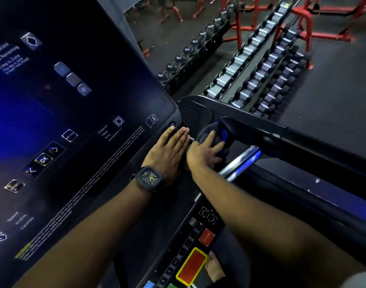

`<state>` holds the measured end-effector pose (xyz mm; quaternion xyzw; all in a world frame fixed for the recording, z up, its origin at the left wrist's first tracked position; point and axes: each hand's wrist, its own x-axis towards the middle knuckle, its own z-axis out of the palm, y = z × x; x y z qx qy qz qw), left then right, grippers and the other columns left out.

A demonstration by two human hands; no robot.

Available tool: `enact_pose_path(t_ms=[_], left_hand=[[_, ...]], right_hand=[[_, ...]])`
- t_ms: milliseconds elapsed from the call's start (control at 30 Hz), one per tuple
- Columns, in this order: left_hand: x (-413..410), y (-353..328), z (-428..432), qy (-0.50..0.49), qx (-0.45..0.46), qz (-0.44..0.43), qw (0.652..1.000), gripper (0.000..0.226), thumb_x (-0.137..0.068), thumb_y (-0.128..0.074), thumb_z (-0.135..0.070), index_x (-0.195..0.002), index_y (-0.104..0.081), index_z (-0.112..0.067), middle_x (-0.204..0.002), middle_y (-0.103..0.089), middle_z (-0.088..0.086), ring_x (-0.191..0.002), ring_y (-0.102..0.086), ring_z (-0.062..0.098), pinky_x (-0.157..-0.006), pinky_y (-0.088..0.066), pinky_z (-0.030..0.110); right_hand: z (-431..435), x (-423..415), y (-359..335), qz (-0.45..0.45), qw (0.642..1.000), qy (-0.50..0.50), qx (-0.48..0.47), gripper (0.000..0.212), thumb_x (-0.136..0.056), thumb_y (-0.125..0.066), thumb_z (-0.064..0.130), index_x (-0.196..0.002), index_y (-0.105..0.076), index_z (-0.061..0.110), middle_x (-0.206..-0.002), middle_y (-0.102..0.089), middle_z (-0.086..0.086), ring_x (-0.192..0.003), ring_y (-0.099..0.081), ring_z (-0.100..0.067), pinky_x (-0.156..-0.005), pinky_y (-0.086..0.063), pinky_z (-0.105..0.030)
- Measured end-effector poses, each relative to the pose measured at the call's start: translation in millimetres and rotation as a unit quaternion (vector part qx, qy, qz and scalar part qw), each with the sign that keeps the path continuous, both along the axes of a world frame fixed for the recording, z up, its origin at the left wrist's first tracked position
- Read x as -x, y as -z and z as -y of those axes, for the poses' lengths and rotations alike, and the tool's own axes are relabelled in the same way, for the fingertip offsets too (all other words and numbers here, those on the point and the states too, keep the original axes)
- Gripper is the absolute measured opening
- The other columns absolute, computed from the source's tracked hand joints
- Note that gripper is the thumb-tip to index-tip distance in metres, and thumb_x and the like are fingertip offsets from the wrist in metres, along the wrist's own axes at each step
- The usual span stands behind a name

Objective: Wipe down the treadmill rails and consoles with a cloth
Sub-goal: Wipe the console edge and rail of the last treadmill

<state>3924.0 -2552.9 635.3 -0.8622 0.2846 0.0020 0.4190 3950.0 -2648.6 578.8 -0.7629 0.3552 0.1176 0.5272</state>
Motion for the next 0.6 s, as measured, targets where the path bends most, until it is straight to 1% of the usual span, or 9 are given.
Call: enact_pose_path(t_ms=[100,233,267,333,433,467,500,567,600], left_hand=[[0.8,-0.4,1.1,0.008,-0.001,-0.005,1.000,0.077,-0.102,-0.016,-0.049,-0.154,0.010,0.001,-0.164,0.010,0.021,-0.153,0.011,0.034,-0.114,0.019,0.055],[0.6,3.8,-1.7,0.009,0.019,-0.005,1.000,0.077,-0.100,-0.016,-0.047,-0.156,0.005,0.002,-0.165,0.006,0.022,-0.153,0.006,0.034,-0.117,0.016,0.055],[0.2,4.4,-2.2,0.011,0.023,-0.004,1.000,0.076,-0.100,-0.014,-0.046,-0.156,0.005,0.002,-0.164,0.006,0.022,-0.153,0.007,0.034,-0.117,0.016,0.055],[-1.1,5.7,-1.6,0.020,0.020,-0.003,1.000,0.074,-0.099,-0.012,-0.041,-0.155,0.008,0.003,-0.164,0.009,0.023,-0.153,0.009,0.035,-0.116,0.017,0.054],[-0.3,6.1,-0.5,0.021,0.022,-0.004,1.000,0.072,-0.101,-0.014,-0.039,-0.154,0.009,0.003,-0.164,0.009,0.023,-0.153,0.009,0.034,-0.115,0.019,0.052],[0.1,6.2,-0.7,0.022,0.028,-0.005,0.999,0.072,-0.102,-0.015,-0.041,-0.154,0.008,0.003,-0.164,0.008,0.022,-0.153,0.009,0.034,-0.115,0.019,0.052],[0.4,7.0,-1.2,0.021,0.036,-0.004,0.999,0.072,-0.103,-0.016,-0.042,-0.154,0.008,0.003,-0.164,0.007,0.021,-0.153,0.008,0.034,-0.116,0.018,0.052],[0.7,9.0,-2.7,0.023,0.047,-0.002,0.999,0.073,-0.102,-0.017,-0.043,-0.155,0.007,0.002,-0.164,0.007,0.021,-0.153,0.008,0.034,-0.116,0.018,0.052],[0.8,9.2,-3.3,0.022,0.045,-0.003,0.999,0.074,-0.102,-0.017,-0.043,-0.155,0.007,0.002,-0.164,0.007,0.022,-0.153,0.008,0.034,-0.116,0.017,0.053]], right_hand=[[11.5,-15.1,5.1,0.036,0.998,0.019,0.045,0.062,-0.105,-0.042,0.038,-0.160,-0.015,0.041,-0.171,0.004,-0.003,-0.147,-0.016,-0.050,-0.117,-0.027,-0.056],[9.3,-16.8,-0.4,-0.031,0.994,0.105,-0.019,0.062,-0.105,-0.040,0.034,-0.162,-0.013,0.035,-0.170,0.001,-0.010,-0.145,-0.022,-0.051,-0.115,-0.028,-0.055],[2.1,-10.3,-1.5,-0.038,0.995,0.095,-0.019,0.063,-0.105,-0.040,0.034,-0.162,-0.013,0.035,-0.170,0.001,-0.011,-0.144,-0.022,-0.051,-0.115,-0.027,-0.054],[-7.5,2.4,-0.6,-0.020,0.999,0.040,0.016,0.064,-0.103,-0.042,0.035,-0.161,-0.014,0.039,-0.169,0.002,-0.008,-0.144,-0.020,-0.051,-0.115,-0.027,-0.055],[9.8,-8.9,11.5,0.061,0.994,-0.024,0.083,0.062,-0.102,-0.042,0.038,-0.159,-0.018,0.044,-0.170,-0.001,-0.004,-0.142,-0.023,-0.050,-0.115,-0.031,-0.057],[20.0,-17.2,13.7,0.065,0.995,-0.009,0.078,0.061,-0.103,-0.041,0.039,-0.159,-0.018,0.044,-0.170,-0.002,-0.004,-0.143,-0.024,-0.050,-0.114,-0.032,-0.057],[28.2,-25.0,15.4,0.050,0.997,0.033,0.051,0.061,-0.103,-0.041,0.039,-0.159,-0.018,0.043,-0.170,-0.003,-0.006,-0.143,-0.024,-0.051,-0.114,-0.032,-0.057],[28.4,-28.5,12.8,-0.018,0.994,0.109,-0.016,0.063,-0.104,-0.040,0.036,-0.161,-0.014,0.038,-0.170,-0.002,-0.010,-0.144,-0.026,-0.050,-0.113,-0.032,-0.055],[19.4,-22.3,9.3,-0.039,0.993,0.111,-0.025,0.064,-0.105,-0.040,0.035,-0.162,-0.012,0.037,-0.169,-0.001,-0.011,-0.144,-0.026,-0.049,-0.113,-0.031,-0.054]])
